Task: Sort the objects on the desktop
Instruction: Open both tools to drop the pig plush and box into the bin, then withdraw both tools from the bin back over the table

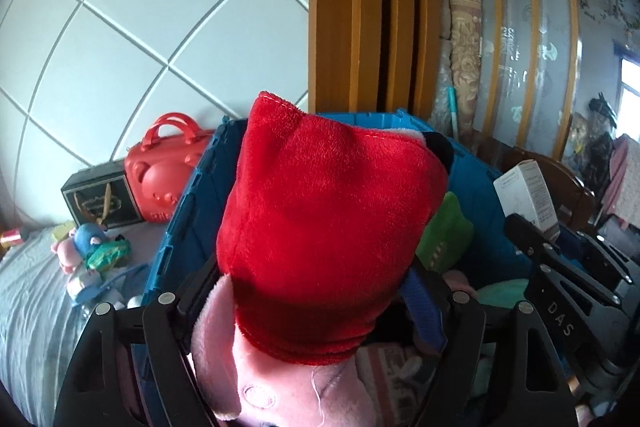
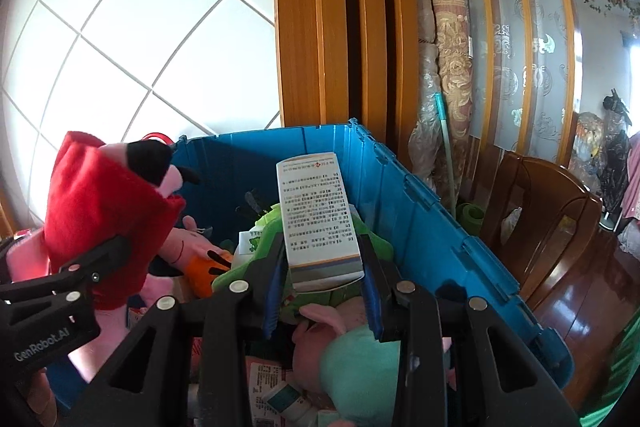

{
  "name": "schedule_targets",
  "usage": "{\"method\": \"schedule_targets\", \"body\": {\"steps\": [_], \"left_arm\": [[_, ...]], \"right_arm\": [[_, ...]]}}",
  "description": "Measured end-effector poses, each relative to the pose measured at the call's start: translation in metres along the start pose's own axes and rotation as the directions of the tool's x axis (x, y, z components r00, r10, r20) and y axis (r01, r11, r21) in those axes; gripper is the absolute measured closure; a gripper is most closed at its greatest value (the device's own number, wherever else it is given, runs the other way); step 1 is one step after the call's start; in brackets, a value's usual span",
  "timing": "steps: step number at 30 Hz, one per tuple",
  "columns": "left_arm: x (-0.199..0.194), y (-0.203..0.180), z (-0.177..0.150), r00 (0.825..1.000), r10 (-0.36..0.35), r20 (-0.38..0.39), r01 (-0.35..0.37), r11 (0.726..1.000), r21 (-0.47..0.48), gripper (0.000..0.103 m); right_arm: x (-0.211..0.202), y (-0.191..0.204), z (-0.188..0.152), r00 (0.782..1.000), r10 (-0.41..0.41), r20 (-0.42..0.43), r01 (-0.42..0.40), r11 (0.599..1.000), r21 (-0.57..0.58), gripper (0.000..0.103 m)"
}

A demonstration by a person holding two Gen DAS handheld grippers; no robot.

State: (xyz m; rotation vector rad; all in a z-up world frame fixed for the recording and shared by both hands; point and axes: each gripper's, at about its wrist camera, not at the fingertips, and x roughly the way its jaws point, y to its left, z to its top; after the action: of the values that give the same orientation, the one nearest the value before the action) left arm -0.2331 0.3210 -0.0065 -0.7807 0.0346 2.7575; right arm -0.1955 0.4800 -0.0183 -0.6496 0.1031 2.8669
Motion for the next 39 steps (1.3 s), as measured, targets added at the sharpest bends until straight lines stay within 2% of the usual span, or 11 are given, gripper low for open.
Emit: {"method": "schedule_targets", "body": {"steps": [6, 11, 12, 13, 14, 16, 19, 23, 39], "left_arm": [[0.007, 0.014, 0.001, 0.999, -0.017, -0.039, 0.014, 0.997, -0.081, 0.022], [0.010, 0.012, 0.000, 0.999, -0.012, -0.053, 0.008, 0.998, -0.061, 0.021], [0.011, 0.010, 0.000, 0.998, -0.008, -0.060, 0.005, 0.999, -0.050, 0.020], [0.012, 0.008, 0.000, 0.998, -0.002, -0.067, 0.000, 0.999, -0.036, 0.020], [0.013, 0.007, 0.000, 0.997, 0.004, -0.072, -0.006, 1.000, -0.024, 0.020], [0.014, 0.005, 0.000, 0.997, 0.016, -0.082, -0.016, 1.000, -0.004, 0.020], [0.012, 0.002, 0.000, 0.995, 0.045, -0.084, -0.044, 0.999, 0.018, 0.019], [0.002, -0.002, -0.004, 0.992, 0.124, -0.038, -0.120, 0.989, 0.082, 0.012], [-0.019, 0.009, -0.014, 0.990, 0.138, -0.006, -0.137, 0.988, 0.064, 0.011]], "right_arm": [[0.008, 0.002, 0.000, 1.000, 0.010, -0.017, -0.010, 1.000, -0.018, 0.070], [0.013, 0.007, 0.000, 0.999, 0.002, -0.052, -0.003, 1.000, -0.021, 0.068], [0.013, 0.007, 0.000, 0.998, 0.005, -0.055, -0.007, 1.000, -0.019, 0.065], [0.012, 0.006, 0.000, 0.999, 0.011, -0.053, -0.012, 1.000, -0.013, 0.054], [0.011, 0.006, 0.000, 0.999, 0.018, -0.048, -0.018, 1.000, -0.007, 0.037], [0.007, 0.006, 0.000, 0.999, 0.021, -0.036, -0.021, 1.000, 0.000, 0.020], [0.006, 0.007, 0.000, 0.999, 0.021, -0.035, -0.021, 1.000, 0.002, 0.020], [0.007, 0.004, 0.001, 0.999, 0.030, -0.034, -0.030, 1.000, 0.008, 0.020], [0.009, 0.005, 0.002, 0.999, 0.021, -0.041, -0.021, 1.000, 0.005, 0.020]]}}
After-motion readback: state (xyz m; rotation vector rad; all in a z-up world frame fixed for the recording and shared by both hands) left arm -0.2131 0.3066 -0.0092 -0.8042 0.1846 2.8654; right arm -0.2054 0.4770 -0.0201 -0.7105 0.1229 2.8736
